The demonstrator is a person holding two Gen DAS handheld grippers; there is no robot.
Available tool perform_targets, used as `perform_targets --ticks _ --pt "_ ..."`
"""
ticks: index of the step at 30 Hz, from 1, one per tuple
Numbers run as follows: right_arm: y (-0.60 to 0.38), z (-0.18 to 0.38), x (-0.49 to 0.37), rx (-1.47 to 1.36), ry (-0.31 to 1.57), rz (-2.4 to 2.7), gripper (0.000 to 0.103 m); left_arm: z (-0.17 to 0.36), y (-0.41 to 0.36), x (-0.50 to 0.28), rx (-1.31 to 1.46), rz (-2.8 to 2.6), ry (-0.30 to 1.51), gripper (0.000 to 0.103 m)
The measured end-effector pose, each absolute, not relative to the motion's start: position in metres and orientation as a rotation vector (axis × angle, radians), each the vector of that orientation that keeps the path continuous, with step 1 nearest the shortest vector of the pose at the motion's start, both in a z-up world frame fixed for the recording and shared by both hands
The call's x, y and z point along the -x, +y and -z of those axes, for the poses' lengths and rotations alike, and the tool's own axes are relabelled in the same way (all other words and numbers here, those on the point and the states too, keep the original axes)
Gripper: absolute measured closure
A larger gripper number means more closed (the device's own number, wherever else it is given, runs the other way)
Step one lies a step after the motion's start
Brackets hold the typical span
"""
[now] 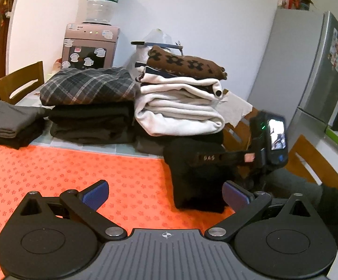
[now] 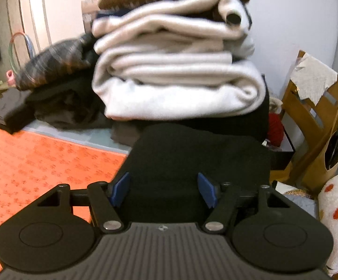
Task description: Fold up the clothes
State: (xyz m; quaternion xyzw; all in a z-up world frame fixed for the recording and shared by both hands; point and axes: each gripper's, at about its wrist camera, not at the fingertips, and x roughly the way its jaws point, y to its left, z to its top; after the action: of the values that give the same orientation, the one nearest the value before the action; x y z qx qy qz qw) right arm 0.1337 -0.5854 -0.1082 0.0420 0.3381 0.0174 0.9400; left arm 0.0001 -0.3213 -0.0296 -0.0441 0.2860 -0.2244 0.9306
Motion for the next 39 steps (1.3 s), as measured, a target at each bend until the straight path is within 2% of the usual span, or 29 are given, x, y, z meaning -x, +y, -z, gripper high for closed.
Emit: perform_targets --ticks 6,9,19,28,39 --pt "-0.578 0.072 -0.095 -0.112 0.651 -0.045 0.027 0.021 -0.326 0.014 0.053 0.458 0.589 0.0" --pt "-0.575 0.056 -0.075 -0.114 0.638 -0.042 0.019 0.017 -0.326 0.023 0.041 0.442 0.591 0.0" --pt "-0.566 0.013 -0.009 -0.101 0.57 -0.02 0.003 0.01 -0.317 0.05 0.047 0.43 0.595 0.0" --pt "-0.559 -0.006 0.041 -0.08 0.527 0.01 0.0 0.008 -0.311 0.061 0.049 0.379 0.636 0.0" --pt "-0.549 -0.002 0.087 -0.117 0.526 0.001 0.0 0.002 -0.31 0.074 0.035 0.365 0.629 0.0"
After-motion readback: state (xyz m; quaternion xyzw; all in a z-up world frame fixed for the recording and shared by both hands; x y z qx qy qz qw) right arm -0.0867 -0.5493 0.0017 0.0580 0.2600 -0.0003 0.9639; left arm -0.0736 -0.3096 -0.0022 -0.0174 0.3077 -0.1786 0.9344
